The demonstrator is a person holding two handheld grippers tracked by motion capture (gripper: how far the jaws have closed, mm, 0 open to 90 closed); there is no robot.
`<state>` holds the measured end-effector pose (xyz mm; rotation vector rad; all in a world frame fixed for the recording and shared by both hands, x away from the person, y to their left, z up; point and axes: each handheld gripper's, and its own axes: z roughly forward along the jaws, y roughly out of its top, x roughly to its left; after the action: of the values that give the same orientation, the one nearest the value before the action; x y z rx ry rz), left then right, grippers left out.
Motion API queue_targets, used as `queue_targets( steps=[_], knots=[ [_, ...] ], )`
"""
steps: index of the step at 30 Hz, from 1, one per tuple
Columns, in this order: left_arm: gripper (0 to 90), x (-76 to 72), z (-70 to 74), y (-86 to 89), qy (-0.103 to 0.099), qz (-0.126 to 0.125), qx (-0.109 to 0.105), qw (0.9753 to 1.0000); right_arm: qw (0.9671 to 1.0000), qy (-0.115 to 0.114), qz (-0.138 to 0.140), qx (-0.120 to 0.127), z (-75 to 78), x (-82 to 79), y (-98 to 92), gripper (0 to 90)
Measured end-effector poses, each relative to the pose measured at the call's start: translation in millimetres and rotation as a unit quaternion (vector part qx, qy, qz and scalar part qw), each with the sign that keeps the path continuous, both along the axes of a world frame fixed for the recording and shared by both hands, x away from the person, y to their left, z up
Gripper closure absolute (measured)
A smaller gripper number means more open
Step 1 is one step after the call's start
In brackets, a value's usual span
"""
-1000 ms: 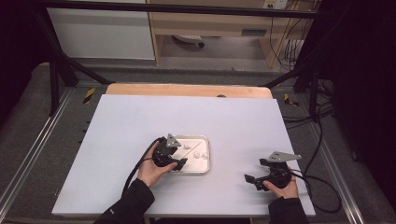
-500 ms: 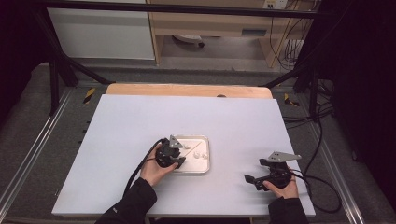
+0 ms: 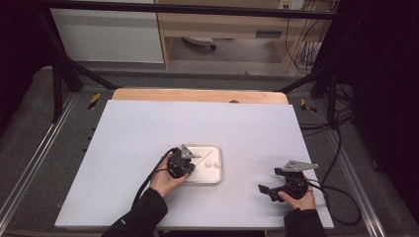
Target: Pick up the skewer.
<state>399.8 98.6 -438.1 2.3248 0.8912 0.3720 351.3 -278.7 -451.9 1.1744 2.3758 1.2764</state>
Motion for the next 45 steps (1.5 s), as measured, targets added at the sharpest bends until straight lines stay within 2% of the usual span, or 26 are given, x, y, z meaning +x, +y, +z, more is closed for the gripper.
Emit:
queue_targets(
  steps=[8, 14, 19, 28, 33, 37, 40, 45],
  knots=[
    [88.6, -1.6, -0.8, -0.2, -0.006, 0.006, -0.002, 1.0000, 1.0000, -0.001, 0.001, 0.000, -0.2, 0.1, 0.2, 0.5],
    [88.8, -1.1, -2.2, 1.0, -0.011, 0.008, -0.015, 0.9998, 1.0000, -0.001, 0.001, 0.001, -0.4, 0.1, 0.7, 0.6],
    [88.8, -3.1, 3.7, 3.7, -0.017, 0.005, -0.026, 0.9995, 1.0000, -0.003, 0.001, 0.000, 0.0, 0.0, 0.3, 0.6],
    [88.9, -8.5, 17.1, 14.8, -0.022, 0.001, -0.032, 0.9992, 0.9999, -0.013, 0.004, -0.008, 3.1, 0.2, 5.2, 0.5],
    [88.9, -12.9, 26.5, 24.4, -0.026, -0.002, -0.036, 0.9990, 0.9992, -0.026, 0.003, -0.029, 7.8, 0.3, 11.4, 0.6],
    [88.8, -16.6, 33.8, 29.8, -0.026, -0.007, -0.043, 0.9987, 0.9975, -0.039, 0.008, -0.058, 12.5, 0.4, 18.0, 0.6],
    [88.9, -18.8, 37.3, 30.3, -0.024, -0.013, -0.046, 0.9986, 0.9953, -0.054, 0.015, -0.080, 16.1, 0.3, 23.4, 0.8],
    [88.9, -22.3, 40.1, 24.7, -0.021, -0.025, -0.045, 0.9984, 0.9893, -0.081, 0.035, -0.117, 20.4, -0.8, 33.3, 1.5]
  ],
)
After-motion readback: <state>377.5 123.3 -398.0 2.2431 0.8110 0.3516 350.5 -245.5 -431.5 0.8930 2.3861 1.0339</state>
